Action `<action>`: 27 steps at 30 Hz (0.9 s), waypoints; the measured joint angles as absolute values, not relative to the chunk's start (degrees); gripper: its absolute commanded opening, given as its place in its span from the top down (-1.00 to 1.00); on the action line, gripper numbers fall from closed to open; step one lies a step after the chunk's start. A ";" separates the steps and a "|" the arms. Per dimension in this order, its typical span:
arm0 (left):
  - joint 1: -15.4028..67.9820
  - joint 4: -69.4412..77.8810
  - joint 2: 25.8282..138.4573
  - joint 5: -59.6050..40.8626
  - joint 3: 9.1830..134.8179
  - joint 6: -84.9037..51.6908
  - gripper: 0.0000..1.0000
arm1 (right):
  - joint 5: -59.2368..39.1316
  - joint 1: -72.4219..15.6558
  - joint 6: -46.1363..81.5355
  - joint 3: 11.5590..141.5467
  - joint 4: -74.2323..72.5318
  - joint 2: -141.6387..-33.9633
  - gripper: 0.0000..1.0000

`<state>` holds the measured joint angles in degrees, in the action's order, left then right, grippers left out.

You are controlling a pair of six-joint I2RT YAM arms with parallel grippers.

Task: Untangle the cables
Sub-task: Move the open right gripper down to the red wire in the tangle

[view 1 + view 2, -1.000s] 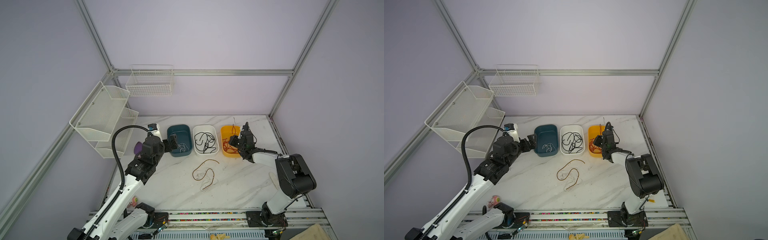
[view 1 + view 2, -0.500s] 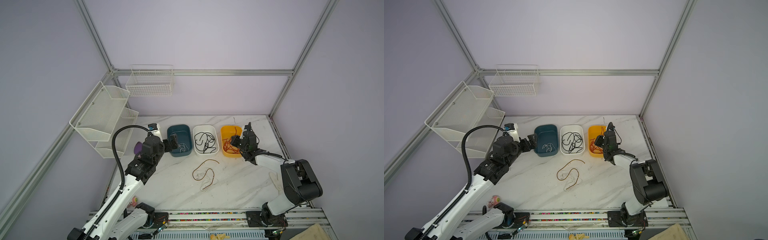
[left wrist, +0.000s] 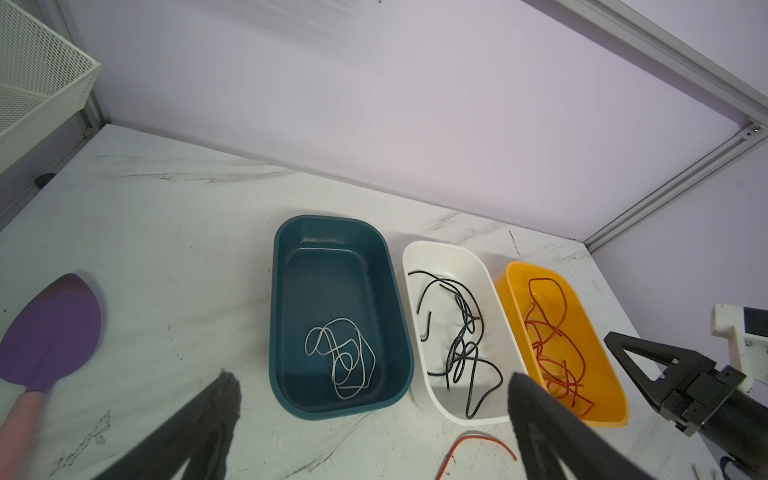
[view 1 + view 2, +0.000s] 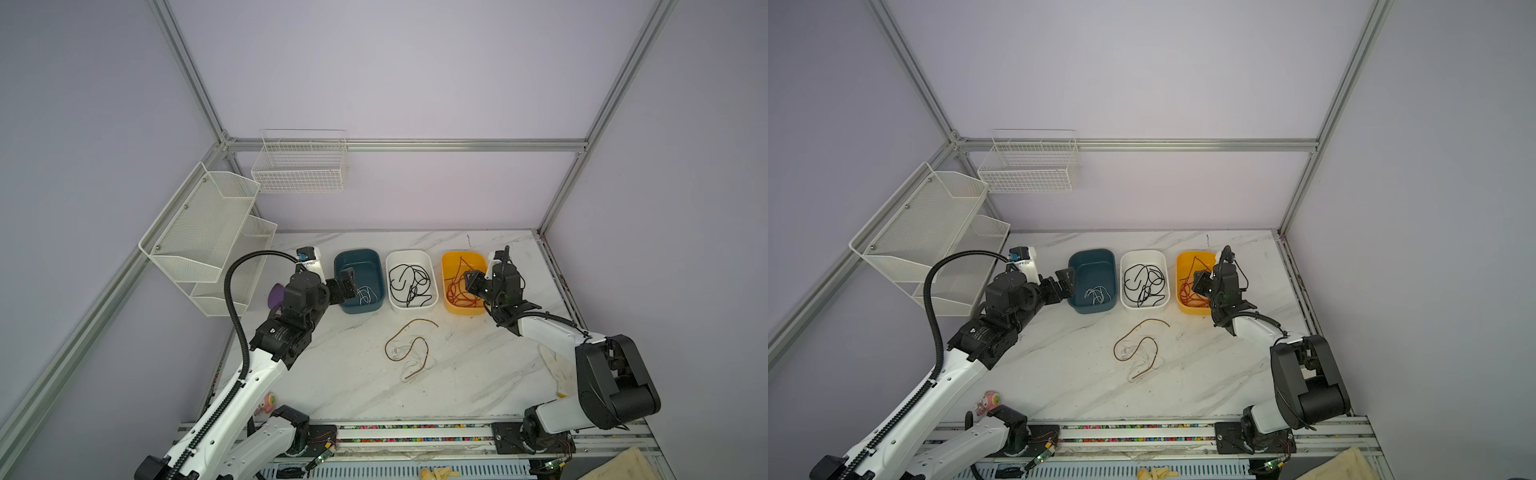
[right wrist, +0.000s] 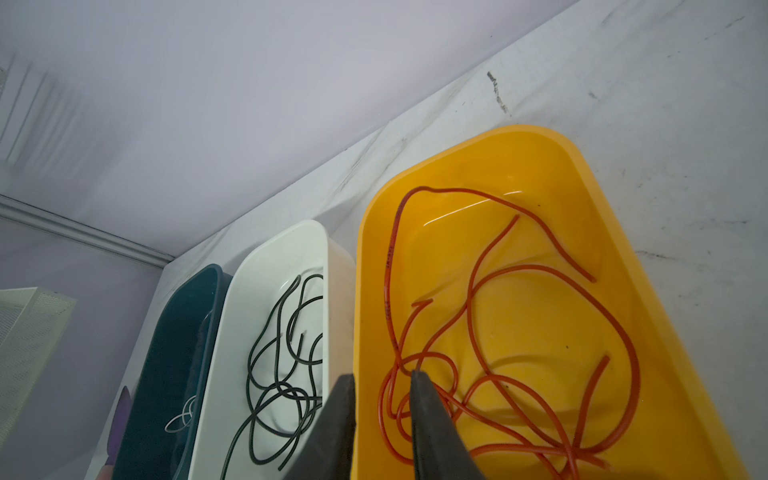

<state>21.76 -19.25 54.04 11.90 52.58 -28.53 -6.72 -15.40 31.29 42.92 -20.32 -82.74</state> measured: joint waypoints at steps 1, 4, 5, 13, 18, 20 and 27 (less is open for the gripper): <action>21.76 -19.22 54.08 11.81 52.58 -28.53 -1.00 | -6.90 -15.38 31.27 42.76 -20.18 -82.13 0.39; 21.76 -19.09 54.15 11.62 52.58 -28.53 -1.00 | -7.09 -15.38 31.33 42.35 -19.77 -80.47 0.34; 21.76 -19.03 54.15 11.53 52.58 -28.53 -1.00 | -7.14 -15.38 31.40 42.19 -19.77 -80.09 0.33; 21.76 -18.87 54.46 10.83 52.58 -28.53 -1.00 | -8.97 -15.35 31.68 40.18 -18.15 -74.54 0.12; 21.76 -18.87 55.18 9.54 52.58 -28.53 -1.00 | -11.75 -15.35 30.68 38.61 -16.78 -71.72 -0.01; 21.76 -18.92 55.88 8.67 52.58 -28.58 -1.00 | -12.82 -15.35 30.20 38.22 -15.86 -70.59 -0.06; 22.15 -19.64 59.70 3.79 52.60 -28.25 -1.00 | -19.25 -15.38 29.28 31.57 -15.73 -64.18 -0.27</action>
<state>22.15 -19.64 59.70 3.79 52.60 -28.25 -19.25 -15.38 29.28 31.57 -15.73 -64.18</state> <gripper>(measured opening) 0.999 0.604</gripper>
